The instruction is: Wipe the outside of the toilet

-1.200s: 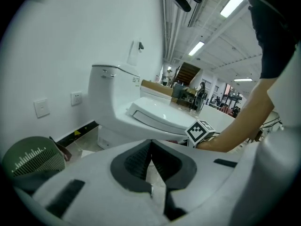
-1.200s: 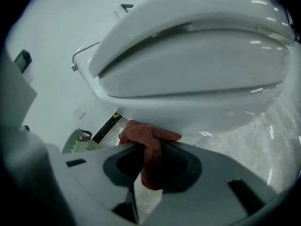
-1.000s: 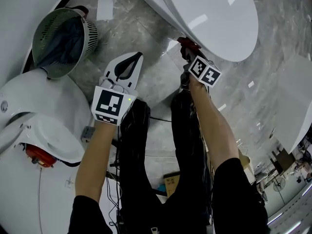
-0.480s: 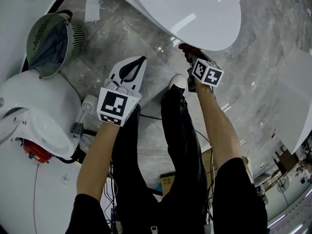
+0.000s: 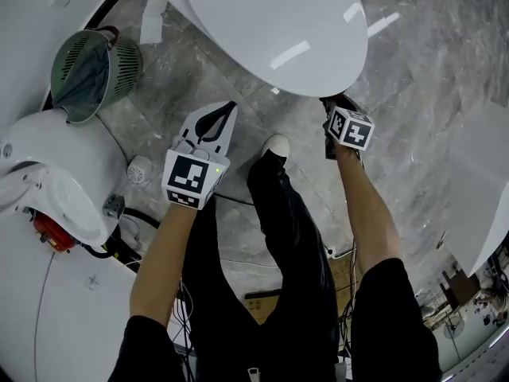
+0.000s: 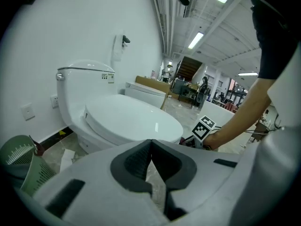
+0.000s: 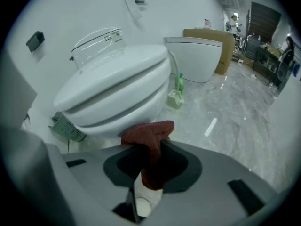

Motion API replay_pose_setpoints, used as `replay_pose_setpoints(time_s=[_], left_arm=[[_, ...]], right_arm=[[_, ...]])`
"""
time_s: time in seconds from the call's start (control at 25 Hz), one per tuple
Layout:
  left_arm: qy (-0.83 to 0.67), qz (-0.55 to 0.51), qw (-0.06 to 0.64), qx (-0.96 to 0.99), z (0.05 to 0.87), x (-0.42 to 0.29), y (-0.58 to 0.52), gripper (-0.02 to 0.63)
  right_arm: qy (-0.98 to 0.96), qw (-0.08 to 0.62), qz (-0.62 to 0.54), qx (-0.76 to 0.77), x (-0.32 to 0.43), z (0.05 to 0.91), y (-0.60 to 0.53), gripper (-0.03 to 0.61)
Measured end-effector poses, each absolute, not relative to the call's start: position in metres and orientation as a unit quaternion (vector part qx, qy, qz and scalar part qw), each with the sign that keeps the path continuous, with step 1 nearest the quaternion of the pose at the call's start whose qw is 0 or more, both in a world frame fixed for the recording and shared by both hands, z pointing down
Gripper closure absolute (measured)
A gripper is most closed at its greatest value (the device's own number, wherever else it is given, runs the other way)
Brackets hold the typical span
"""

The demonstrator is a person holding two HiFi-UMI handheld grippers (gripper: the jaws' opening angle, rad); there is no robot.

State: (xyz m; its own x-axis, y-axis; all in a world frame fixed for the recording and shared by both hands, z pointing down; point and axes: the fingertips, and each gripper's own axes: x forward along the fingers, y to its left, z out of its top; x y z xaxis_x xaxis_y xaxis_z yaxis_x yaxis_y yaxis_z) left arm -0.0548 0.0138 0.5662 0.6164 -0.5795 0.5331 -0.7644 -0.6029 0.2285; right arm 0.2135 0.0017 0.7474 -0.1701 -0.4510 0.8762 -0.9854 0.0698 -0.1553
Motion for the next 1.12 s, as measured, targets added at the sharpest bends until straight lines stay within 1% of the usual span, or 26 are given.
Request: replay_pose_setpoints(time_s=[0.28,0.48,0.6,0.84,0.96,1.12], left_arm=[[-0.426,0.197,0.233,0.852,0.537,-0.050,0.016,0.609],[-0.435,0.205,0.234,0.845,0.521,-0.057,0.029,0.609],[-0.442,0.206,0.232,0.841,0.499,-0.060,0.042,0.609],[-0.450,0.209,0.209,0.842,0.419,-0.065,0.079,0.609],[-0.451,0.208,0.185,0.848,0.370,-0.066,0.093,0.609],[-0.461,0.203,0.171,0.847,0.297,-0.068,0.122,0.609]], right_arm=[[-0.668,0.358,0.361,0.544,0.246,0.720,-0.013,0.486],[-0.667,0.385,0.343,0.537,0.250,0.696,0.013,0.485],[-0.670,0.376,0.350,0.535,0.249,0.670,0.032,0.485],[-0.708,0.327,0.333,0.529,0.219,0.567,0.050,0.485],[-0.736,0.298,0.312,0.521,0.195,0.499,0.049,0.485],[-0.771,0.269,0.291,0.499,0.162,0.399,0.062,0.485]])
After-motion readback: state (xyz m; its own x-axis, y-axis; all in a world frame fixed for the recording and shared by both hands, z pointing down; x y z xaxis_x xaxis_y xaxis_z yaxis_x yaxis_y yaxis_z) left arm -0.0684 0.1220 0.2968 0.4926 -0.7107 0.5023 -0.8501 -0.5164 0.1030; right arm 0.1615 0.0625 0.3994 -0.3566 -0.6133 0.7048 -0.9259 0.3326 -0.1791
